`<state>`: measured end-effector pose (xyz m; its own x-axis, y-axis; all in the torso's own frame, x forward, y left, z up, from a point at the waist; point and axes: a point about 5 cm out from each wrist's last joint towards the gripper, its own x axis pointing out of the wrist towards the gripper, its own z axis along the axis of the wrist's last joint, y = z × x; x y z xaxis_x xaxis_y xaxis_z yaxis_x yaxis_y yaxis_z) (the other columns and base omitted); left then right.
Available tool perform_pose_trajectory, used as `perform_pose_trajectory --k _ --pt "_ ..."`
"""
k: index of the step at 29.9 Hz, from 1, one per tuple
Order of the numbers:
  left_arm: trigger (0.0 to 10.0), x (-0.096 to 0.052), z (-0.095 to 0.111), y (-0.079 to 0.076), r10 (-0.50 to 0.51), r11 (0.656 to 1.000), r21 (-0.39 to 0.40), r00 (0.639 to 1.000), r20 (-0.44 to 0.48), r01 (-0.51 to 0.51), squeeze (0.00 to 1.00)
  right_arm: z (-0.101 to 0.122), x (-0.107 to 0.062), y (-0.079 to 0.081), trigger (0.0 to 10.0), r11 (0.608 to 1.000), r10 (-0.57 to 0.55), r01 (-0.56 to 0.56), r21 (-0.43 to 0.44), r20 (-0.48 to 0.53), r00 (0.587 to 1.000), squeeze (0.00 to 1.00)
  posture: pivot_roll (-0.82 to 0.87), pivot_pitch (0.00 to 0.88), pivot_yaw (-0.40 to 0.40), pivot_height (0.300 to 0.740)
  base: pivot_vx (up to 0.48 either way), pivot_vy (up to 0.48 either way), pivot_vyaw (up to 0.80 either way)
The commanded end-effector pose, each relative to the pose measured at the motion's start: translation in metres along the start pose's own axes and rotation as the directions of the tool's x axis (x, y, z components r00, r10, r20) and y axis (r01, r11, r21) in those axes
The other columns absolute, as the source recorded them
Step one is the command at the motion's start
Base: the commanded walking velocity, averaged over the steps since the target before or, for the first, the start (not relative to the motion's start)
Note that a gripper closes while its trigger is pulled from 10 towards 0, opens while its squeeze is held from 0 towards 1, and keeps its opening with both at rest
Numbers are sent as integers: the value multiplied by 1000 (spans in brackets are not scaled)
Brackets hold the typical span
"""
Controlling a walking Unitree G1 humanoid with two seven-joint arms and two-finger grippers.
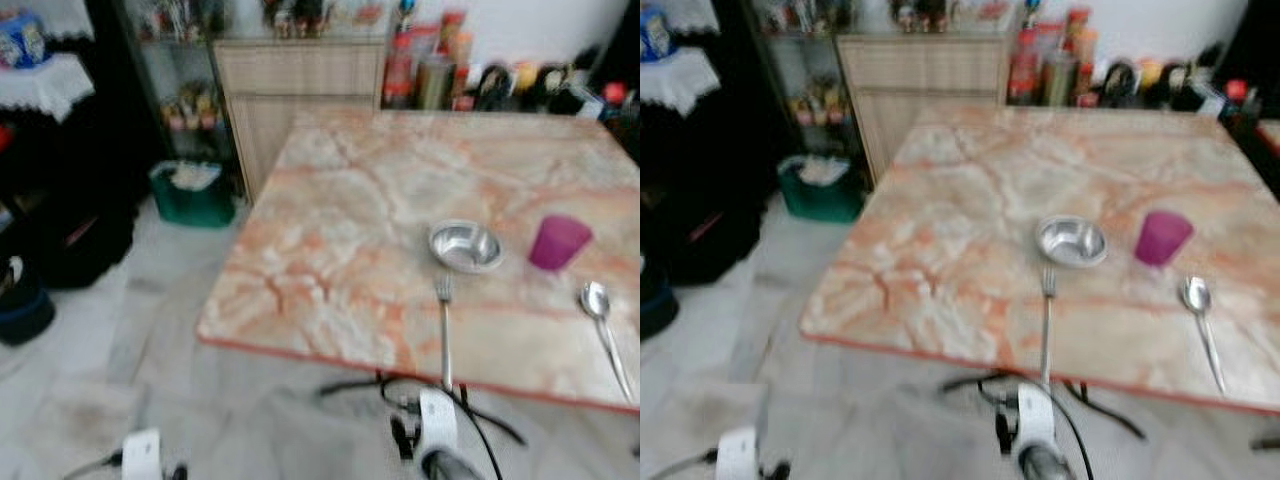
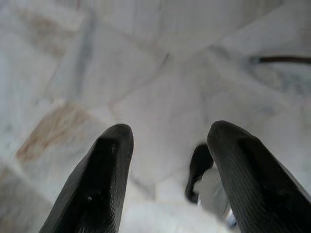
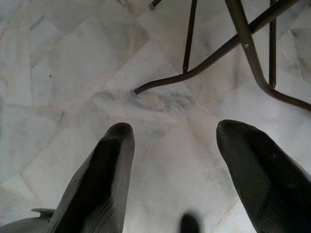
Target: Setting the table
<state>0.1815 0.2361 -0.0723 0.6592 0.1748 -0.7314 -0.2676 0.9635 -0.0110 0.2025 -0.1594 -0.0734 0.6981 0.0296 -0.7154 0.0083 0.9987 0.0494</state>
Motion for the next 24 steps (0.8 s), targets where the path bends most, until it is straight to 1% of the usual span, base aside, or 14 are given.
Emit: perform_pose_trajectory --k 1,8,14,15,17,18,19,21,24 --pt "10000 -3 -10 5 13 1000 -11 1000 -25 -13 0 -7 -3 -9 10000 1000 -31 31 5 -16 999 0 56 0 43 740 0 0 0" --pt "10000 -4 -14 4 8 1000 -11 999 -38 -8 0 -19 -7 -14 10000 998 -57 58 13 -47 997 0 51 0 40 740 0 0 0" --pt "10000 -4 -15 3 7 1000 -13 999 -39 -8 0 -22 -9 -16 10000 998 -65 66 22 -36 997 0 50 0 36 740 0 0 0" --pt "10000 -5 -16 4 10 1000 -13 999 -41 -10 0 -25 -12 -17 10000 997 -71 71 32 -10 997 0 49 0 34 740 0 0 0" --pt "10000 -5 -17 4 11 1000 -12 999 -42 -12 0 -32 -17 -20 10000 995 -86 86 43 7 996 0 49 0 34 740 0 0 0" --pt "10000 -5 -17 5 12 1000 -14 999 -43 -13 0 -37 -20 -22 10000 994 -98 97 52 9 995 0 45 0 35 740 0 0 0" --pt "10000 -5 -17 5 12 1000 -14 999 -43 -13 0 -37 -20 -22 10000 994 -98 97 52 9 995 0 45 0 35 740 0 0 0" --pt "10000 -5 -18 4 5 1000 -2 999 -49 -5 0 -49 -28 -28 10000 990 -132 131 55 13 991 0 24 0 46 740 0 0 0" --pt "10000 -6 -19 3 -1 1000 7 999 -53 2 0 -57 -34 -34 10000 986 -161 160 56 18 987 0 9 0 55 740 0 0 0"
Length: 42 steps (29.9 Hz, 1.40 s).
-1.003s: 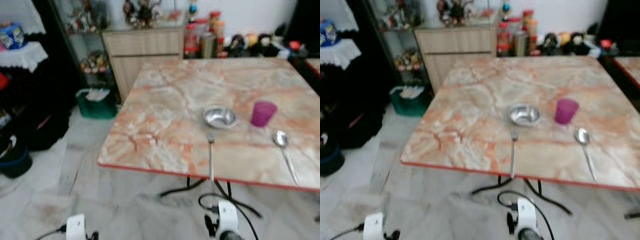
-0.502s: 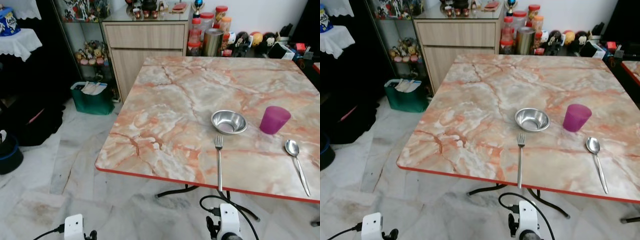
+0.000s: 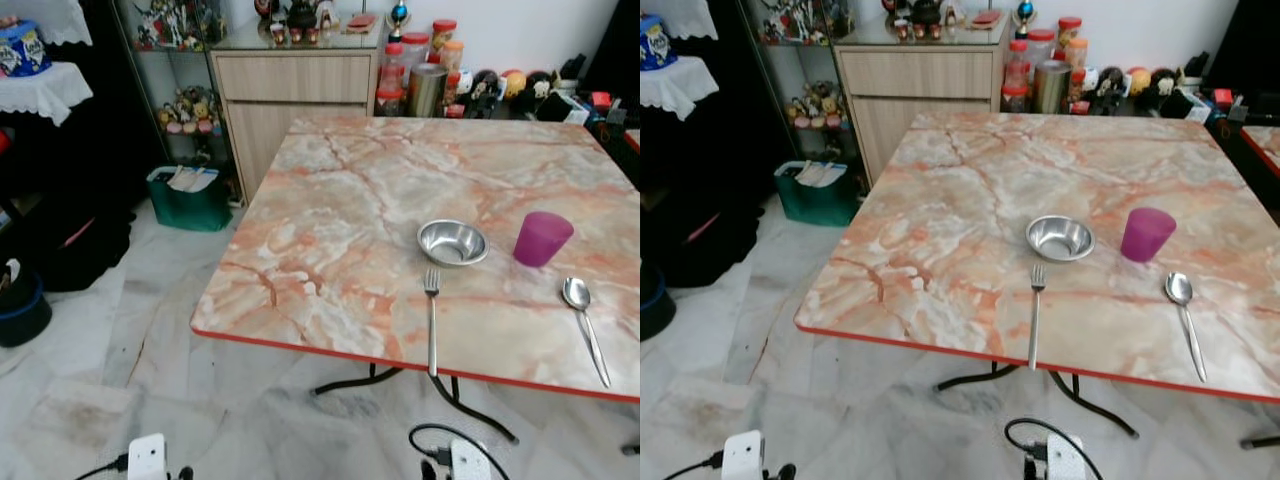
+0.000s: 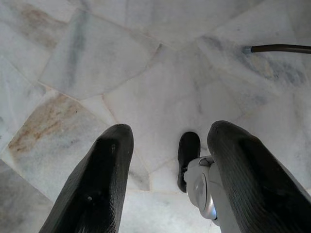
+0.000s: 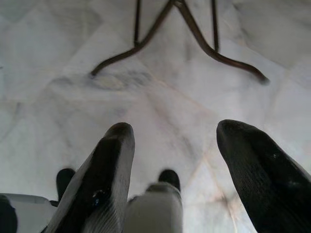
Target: Setting the table
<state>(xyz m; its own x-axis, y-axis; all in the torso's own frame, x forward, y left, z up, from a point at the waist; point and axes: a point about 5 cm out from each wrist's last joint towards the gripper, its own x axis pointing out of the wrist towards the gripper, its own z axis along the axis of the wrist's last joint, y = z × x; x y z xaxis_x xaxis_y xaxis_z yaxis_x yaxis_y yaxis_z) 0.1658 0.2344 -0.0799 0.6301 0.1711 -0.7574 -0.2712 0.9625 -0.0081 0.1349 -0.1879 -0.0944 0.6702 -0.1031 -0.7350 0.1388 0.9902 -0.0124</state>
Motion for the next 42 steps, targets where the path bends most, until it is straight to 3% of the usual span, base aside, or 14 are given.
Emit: perform_pose_trajectory --k 1,4,9,10,12,15,18,22,24,30,32,36,40,42 --pt "10000 0 -2 0 -8 1000 10 1000 -13 8 0 5 -1 -6 10000 999 -30 30 -12 58 998 0 8 0 57 740 0 0 0" --pt "10000 0 -2 -1 -13 1000 18 1000 -13 13 0 5 -6 -10 10000 998 -17 24 -61 120 993 0 4 0 59 740 0 0 0" --pt "10000 0 -1 -1 -18 999 33 1000 -14 18 0 5 -12 -15 10000 997 -17 30 -69 182 983 0 -6 0 63 740 0 0 0" --pt "10000 0 -1 0 -20 999 43 1000 -18 21 0 7 -21 -19 10000 993 -21 52 -108 275 961 0 -21 0 71 740 0 0 0" --pt "10000 0 -1 1 -22 999 47 1000 -19 22 0 11 -26 -21 10000 990 -17 60 -124 326 945 0 -26 0 73 740 0 0 0" --pt "10000 0 -1 1 -32 997 66 999 -26 34 0 34 -46 -20 10000 990 13 57 -127 497 868 0 -52 0 76 740 0 0 0" --pt "10000 0 -1 0 -37 997 73 999 -29 40 0 44 -59 -16 10000 989 44 43 -144 548 835 0 -58 0 71 740 0 0 0" --pt "10000 0 -1 0 -38 996 74 999 -29 40 0 45 -64 -14 10000 989 50 39 -145 561 826 0 -58 0 71 740 0 0 0" --pt "10000 0 -1 1 -40 996 78 999 -28 42 0 73 -89 -3 10000 980 97 39 -193 648 755 0 -66 0 67 740 0 0 0" --pt "10000 -1 -3 2 -40 996 83 999 -35 43 0 107 -105 9 10000 983 110 32 -181 719 686 0 -67 0 67 740 0 0 0" --pt "10000 -1 -3 2 -40 996 83 999 -36 43 0 127 -110 16 10000 981 130 29 -194 752 646 0 -69 0 64 740 0 0 0" --pt "10000 -1 -5 -1 -40 996 76 998 -39 43 0 155 -104 20 10000 985 121 24 -170 786 606 0 -69 0 63 740 0 0 0" --pt "10000 0 -4 -6 -46 997 60 999 -28 47 0 185 -87 26 10000 992 79 29 -126 768 636 0 -75 0 62 740 0 0 0" --pt "10000 1 1 -10 -50 998 42 999 -6 50 0 215 -67 36 10000 990 91 26 -138 771 631 0 -59 0 52 740 0 0 0"
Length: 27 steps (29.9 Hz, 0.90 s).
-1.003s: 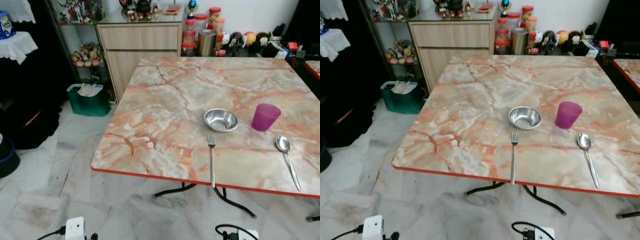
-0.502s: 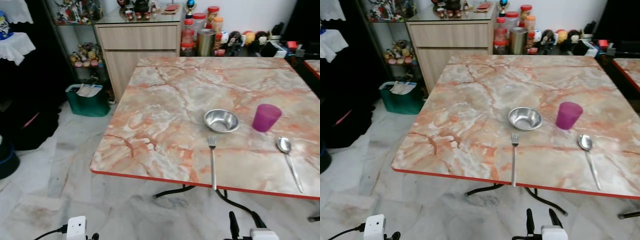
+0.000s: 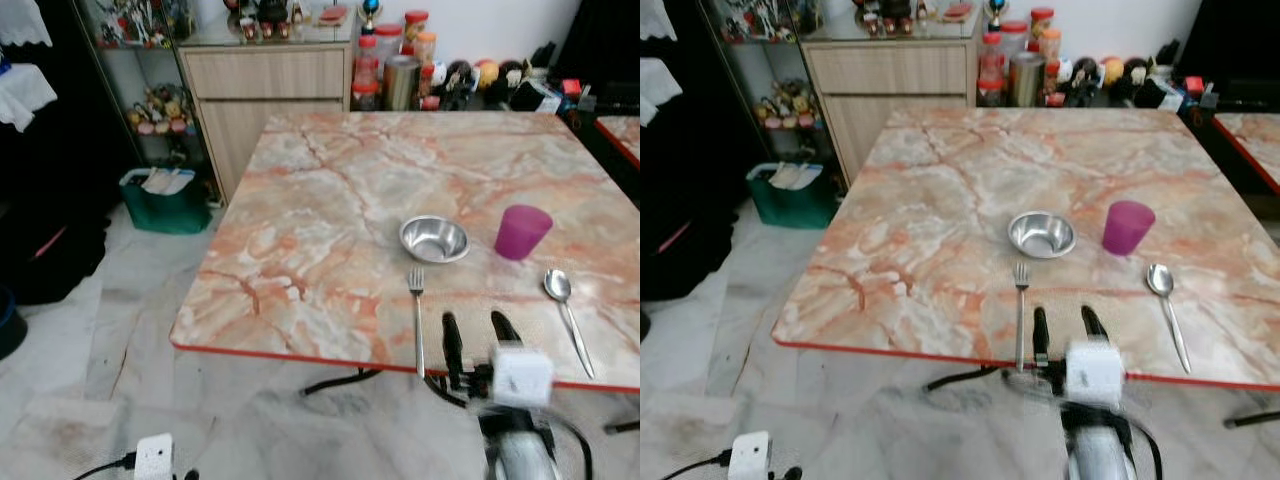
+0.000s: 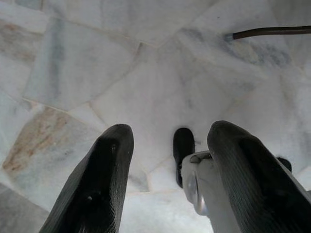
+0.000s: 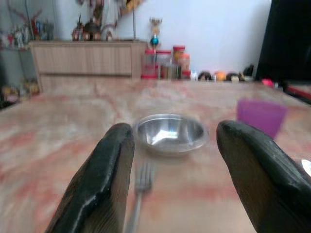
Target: Setting the table
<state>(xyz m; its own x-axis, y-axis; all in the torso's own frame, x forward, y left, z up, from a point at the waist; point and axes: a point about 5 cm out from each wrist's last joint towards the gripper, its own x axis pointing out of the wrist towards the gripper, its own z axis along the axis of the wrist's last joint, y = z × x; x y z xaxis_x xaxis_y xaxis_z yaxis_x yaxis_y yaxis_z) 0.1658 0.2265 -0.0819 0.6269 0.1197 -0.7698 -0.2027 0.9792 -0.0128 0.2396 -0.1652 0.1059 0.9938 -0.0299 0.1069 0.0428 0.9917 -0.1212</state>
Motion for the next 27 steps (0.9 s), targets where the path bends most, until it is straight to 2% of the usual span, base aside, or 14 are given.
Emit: perform_pose_trajectory --k 1,4,5,6,8,12,14,16,18,20,23,27 --pt "10000 2 5 -3 2 1000 -15 1000 18 -2 0 -7 17 1 10000 1000 -14 14 -14 -54 998 0 -53 0 48 740 0 0 0" --pt "10000 2 6 -3 4 1000 -18 1000 18 -3 0 -7 30 2 10000 999 -35 35 -7 -73 997 0 -45 0 48 740 0 0 0" --pt "10000 2 7 -3 5 1000 -22 1000 21 -5 0 -7 41 7 10000 999 -27 29 24 -84 996 0 -41 0 45 740 0 0 0" --pt "10000 2 7 -3 5 1000 -22 1000 21 -5 0 -7 41 7 10000 999 -27 29 24 -84 996 0 -41 0 45 740 0 0 0" --pt "10000 3 9 -4 7 1000 -24 1000 24 -6 0 -8 60 19 10000 1000 18 -18 2 -109 994 0 -33 0 44 740 0 0 0" --pt "10000 3 10 -3 9 1000 -29 1000 25 -9 0 -13 70 25 10000 1000 13 -13 0 -168 986 0 -25 0 42 740 0 0 0" --pt "10000 3 11 -4 10 999 -32 1000 24 -9 0 -16 78 34 10000 1000 16 -10 27 -202 979 0 -20 0 42 740 0 0 0" --pt "10000 4 11 -4 10 999 -34 1000 26 -9 0 -17 81 37 10000 999 23 -11 54 -216 976 0 -19 0 44 740 0 0 0" --pt "10000 4 12 -5 4 999 -32 1000 25 -3 0 -26 85 43 10000 998 24 -6 66 -277 960 0 -17 0 44 740 0 0 0" --pt "10000 4 12 -5 4 999 -32 1000 25 -3 0 -26 85 43 10000 997 24 -3 75 -280 960 0 -17 0 44 740 0 0 0" --pt "10000 4 10 -5 3 999 -34 1000 20 -2 0 -35 84 45 10000 999 15 2 49 -342 940 0 -10 0 42 740 0 0 0" --pt "10000 3 9 -5 1 999 -35 1000 17 0 0 -41 83 43 10000 999 -5 23 47 -360 933 0 -7 0 39 740 0 0 0"
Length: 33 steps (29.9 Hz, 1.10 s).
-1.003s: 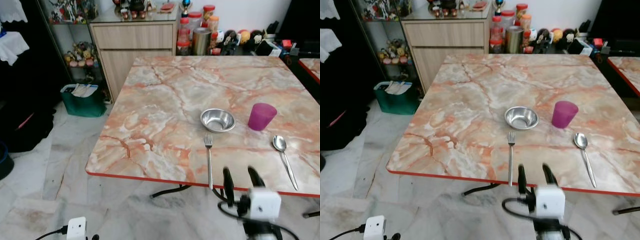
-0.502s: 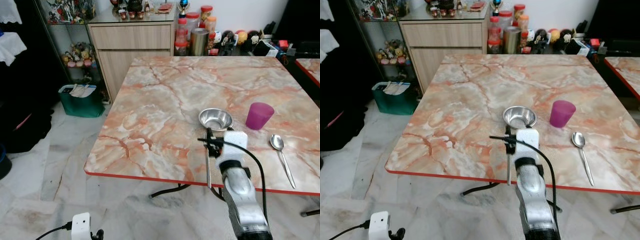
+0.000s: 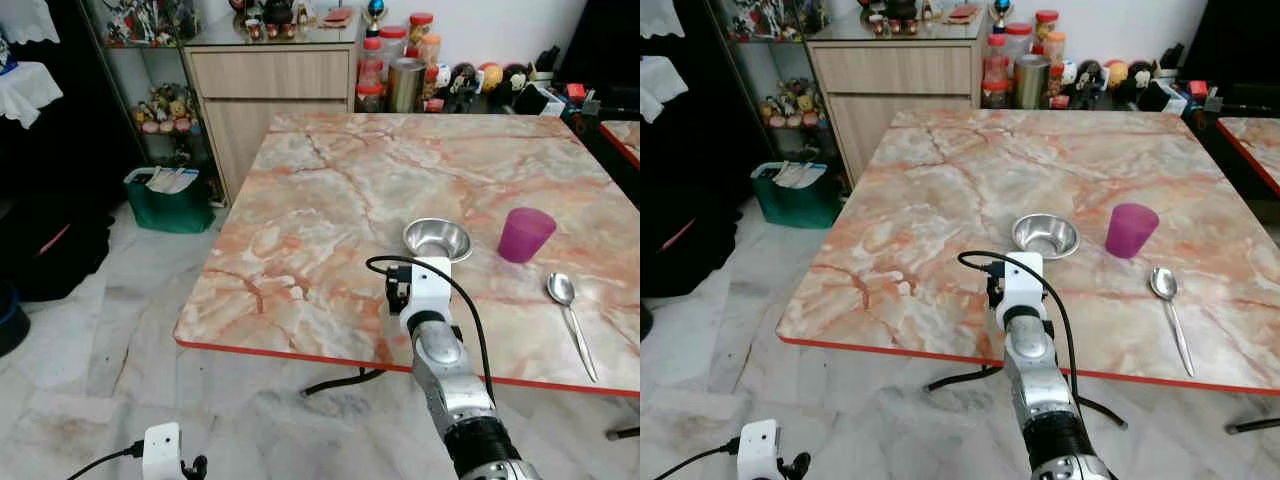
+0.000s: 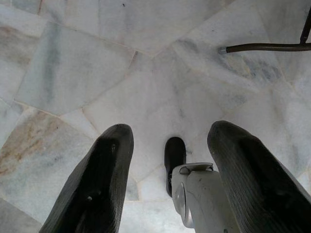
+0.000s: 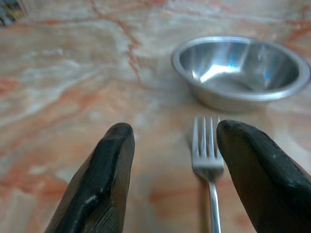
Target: Setting the table
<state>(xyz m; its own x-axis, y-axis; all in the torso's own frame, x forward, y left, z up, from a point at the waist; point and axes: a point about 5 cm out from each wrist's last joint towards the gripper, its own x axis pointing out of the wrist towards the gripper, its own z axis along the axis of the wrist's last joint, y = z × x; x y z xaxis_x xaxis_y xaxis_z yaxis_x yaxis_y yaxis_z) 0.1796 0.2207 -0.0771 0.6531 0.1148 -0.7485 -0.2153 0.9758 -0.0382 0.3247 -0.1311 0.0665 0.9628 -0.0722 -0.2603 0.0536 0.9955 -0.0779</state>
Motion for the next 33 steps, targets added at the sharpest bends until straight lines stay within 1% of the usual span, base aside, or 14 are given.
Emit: perform_pose_trajectory --k 1,2,8,13,17,20,33 --pt "10000 -1 -3 3 11 1000 -9 1000 -15 -11 0 3 3 1 10000 1000 -6 6 7 4 1000 0 -7 0 39 740 0 0 0" --pt "10000 -1 -5 4 11 1000 -7 1000 -19 -11 0 2 3 -2 10000 1000 -22 22 19 -1 1000 0 -5 0 40 740 0 0 0" --pt "10000 -3 -8 6 8 1000 4 999 -32 -8 0 4 6 -8 10000 999 -47 47 24 2 999 0 -8 0 43 740 0 0 0" --pt "10000 -3 -9 5 5 1000 9 999 -36 -5 0 -1 7 -9 10000 997 -62 63 35 -19 998 0 -4 0 40 740 0 0 0" --pt "10000 -3 -9 5 5 1000 10 999 -36 -4 0 -2 7 -10 10000 997 -66 67 44 -27 997 0 -4 0 40 740 0 0 0" --pt "10000 -3 -9 5 1 1000 15 999 -38 -1 0 -11 7 -7 10000 997 -53 57 57 -72 996 0 1 0 38 740 0 0 0" --pt "10000 -3 -9 5 5 1000 6 999 -43 -4 0 -17 9 -2 10000 996 -41 49 77 -109 993 0 8 0 36 740 0 0 0"
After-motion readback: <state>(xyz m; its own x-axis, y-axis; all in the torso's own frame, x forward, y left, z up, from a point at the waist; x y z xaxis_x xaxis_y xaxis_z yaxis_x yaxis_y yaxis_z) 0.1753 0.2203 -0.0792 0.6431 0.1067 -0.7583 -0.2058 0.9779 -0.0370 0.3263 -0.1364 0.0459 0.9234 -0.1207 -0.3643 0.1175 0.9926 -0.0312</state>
